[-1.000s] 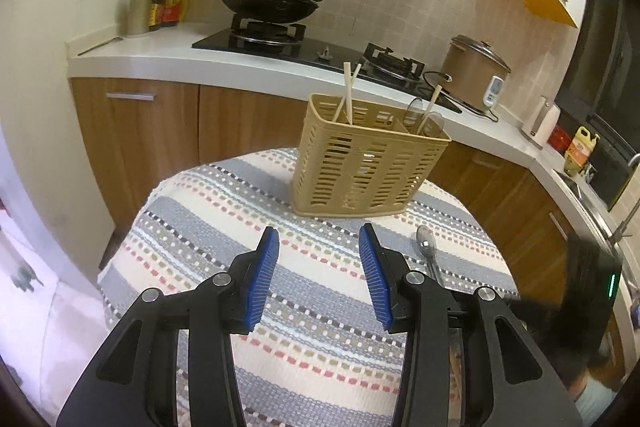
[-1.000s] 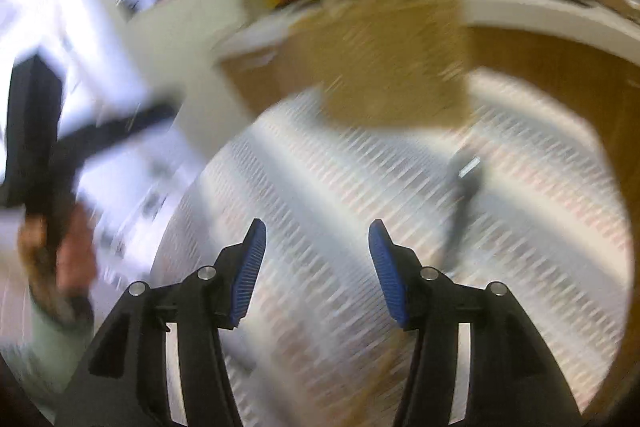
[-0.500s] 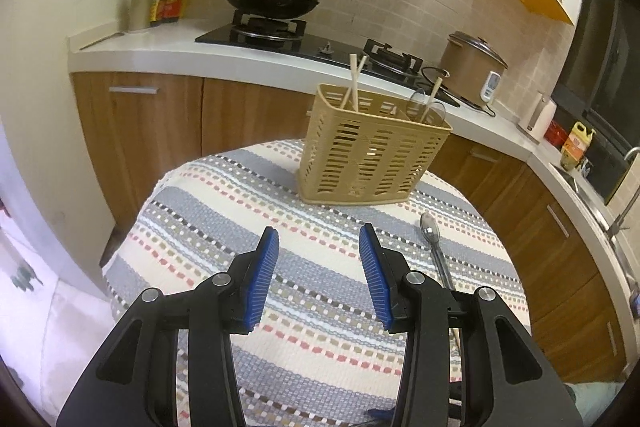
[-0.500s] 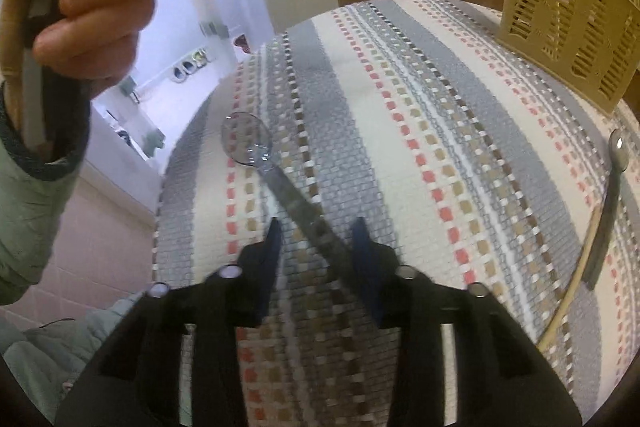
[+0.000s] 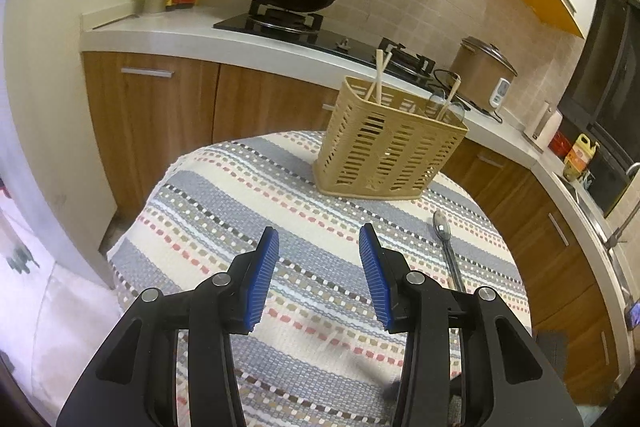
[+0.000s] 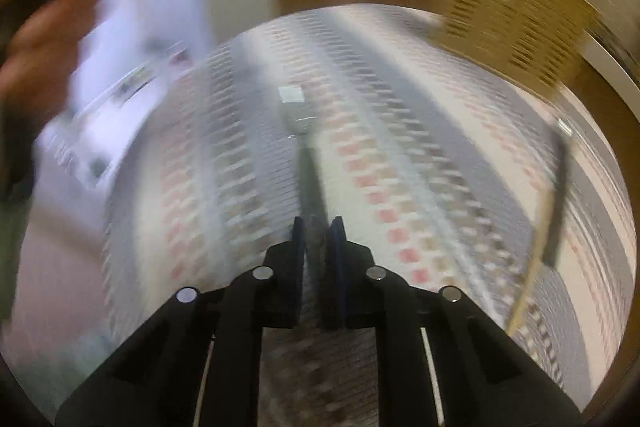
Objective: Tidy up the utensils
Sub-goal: 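Grasp a clear spoon with the left tool while the right tool grasps another clear spoon, then lift both clear spoons with both tools and carry them over the basket, then open both tools to drop the spoons into the basket, then grasp a wooden chopstick with the left tool while the right tool grasps a clear spoon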
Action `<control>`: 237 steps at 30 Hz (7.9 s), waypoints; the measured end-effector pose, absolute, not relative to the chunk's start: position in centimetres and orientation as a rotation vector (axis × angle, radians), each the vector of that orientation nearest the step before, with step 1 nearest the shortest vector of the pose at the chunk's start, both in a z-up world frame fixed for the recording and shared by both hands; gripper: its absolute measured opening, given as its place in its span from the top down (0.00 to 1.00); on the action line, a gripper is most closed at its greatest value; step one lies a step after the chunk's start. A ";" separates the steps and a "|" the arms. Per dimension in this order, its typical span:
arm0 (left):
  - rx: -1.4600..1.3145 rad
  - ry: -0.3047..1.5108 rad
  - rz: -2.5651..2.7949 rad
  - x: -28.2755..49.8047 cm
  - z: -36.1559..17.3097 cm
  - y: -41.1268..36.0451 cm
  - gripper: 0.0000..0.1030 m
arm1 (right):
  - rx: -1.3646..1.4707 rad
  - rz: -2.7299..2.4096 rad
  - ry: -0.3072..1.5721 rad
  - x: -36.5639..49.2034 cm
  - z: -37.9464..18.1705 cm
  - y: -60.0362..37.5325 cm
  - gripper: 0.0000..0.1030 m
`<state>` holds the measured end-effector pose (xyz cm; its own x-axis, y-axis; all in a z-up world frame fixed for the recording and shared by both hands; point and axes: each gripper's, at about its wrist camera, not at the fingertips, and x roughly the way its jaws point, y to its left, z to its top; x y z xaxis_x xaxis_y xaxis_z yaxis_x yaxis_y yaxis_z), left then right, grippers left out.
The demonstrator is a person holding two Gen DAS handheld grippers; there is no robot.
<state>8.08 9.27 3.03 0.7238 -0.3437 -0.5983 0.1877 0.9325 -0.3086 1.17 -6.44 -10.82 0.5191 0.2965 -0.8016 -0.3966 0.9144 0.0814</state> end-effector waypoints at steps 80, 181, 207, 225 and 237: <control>0.128 1.099 -0.320 14.6 -6.4 -4.6 0.90 | -0.104 0.170 1.235 18.0 -9.1 -20.2 0.91; -0.048 1.147 -0.625 10.0 -7.5 -11.2 0.60 | 0.240 0.229 1.151 16.0 -5.6 -26.2 0.64; 0.097 1.062 -0.487 9.1 -9.0 -11.3 0.97 | 0.153 0.260 1.202 18.8 -7.3 -22.0 0.66; -0.183 1.147 -0.566 15.3 -7.9 -5.5 0.81 | -0.010 0.165 1.224 17.9 -8.7 -20.5 0.90; 0.095 1.165 -0.495 17.2 -8.9 -11.9 0.76 | -0.054 0.217 1.289 16.0 -8.8 -22.4 0.90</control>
<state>17.22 -11.91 -8.87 0.3008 -0.3240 -0.8970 0.4201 0.8894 -0.1804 16.04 -22.44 -8.84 0.2612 0.1300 -0.9565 -0.1900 0.9784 0.0811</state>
